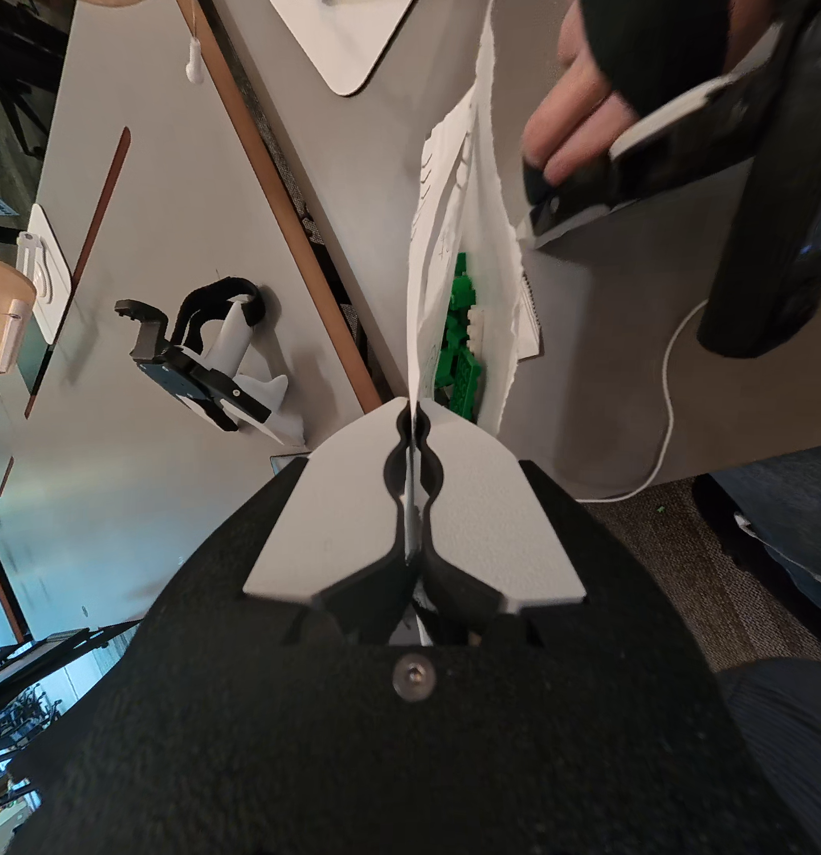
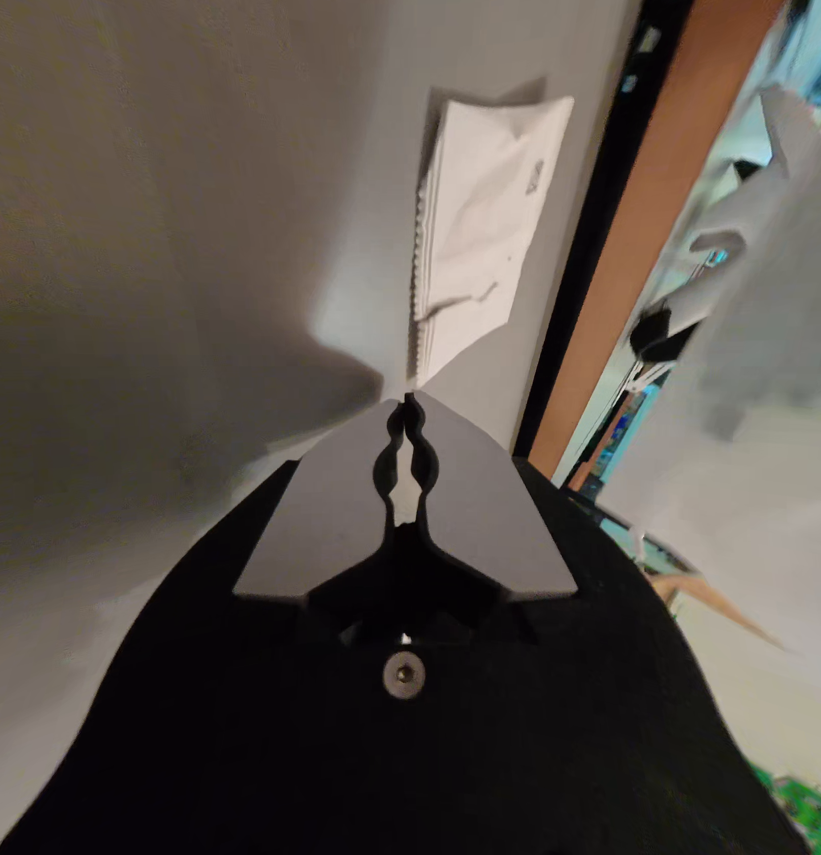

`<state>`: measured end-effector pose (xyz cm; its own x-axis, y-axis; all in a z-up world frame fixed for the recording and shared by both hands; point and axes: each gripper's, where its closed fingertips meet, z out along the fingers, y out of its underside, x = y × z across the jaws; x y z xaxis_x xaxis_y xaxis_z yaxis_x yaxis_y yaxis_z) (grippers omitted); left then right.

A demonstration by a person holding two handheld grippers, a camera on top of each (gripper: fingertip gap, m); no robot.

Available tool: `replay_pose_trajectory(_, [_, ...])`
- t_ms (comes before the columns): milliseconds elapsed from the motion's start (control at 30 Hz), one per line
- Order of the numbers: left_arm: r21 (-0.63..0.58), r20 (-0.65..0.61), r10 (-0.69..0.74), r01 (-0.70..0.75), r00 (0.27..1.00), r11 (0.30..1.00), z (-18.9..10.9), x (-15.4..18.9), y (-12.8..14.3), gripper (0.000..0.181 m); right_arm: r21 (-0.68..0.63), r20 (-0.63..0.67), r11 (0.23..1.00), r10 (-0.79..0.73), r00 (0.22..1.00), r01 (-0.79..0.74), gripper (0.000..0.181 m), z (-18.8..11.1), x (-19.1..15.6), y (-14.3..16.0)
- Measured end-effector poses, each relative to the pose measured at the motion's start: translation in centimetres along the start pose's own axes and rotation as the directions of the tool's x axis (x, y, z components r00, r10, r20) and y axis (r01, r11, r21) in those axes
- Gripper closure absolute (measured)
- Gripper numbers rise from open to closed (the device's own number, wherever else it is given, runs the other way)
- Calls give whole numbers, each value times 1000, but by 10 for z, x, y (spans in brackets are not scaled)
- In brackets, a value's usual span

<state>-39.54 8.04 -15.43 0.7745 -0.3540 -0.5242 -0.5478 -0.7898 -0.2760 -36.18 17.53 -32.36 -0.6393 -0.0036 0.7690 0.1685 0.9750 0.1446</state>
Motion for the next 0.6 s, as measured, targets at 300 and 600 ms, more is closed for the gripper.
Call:
replay_pose_trajectory(300, [59,113,-60,54,992,997,12,-32,-15,181,66,323,413,852,411,-908,125,-21,11,-28])
replay_pose_trajectory(600, [69,141,-119,110,983,992,20,-57,-15,181,-265,401,-116,889,-219,-957,107,23,23,-31])
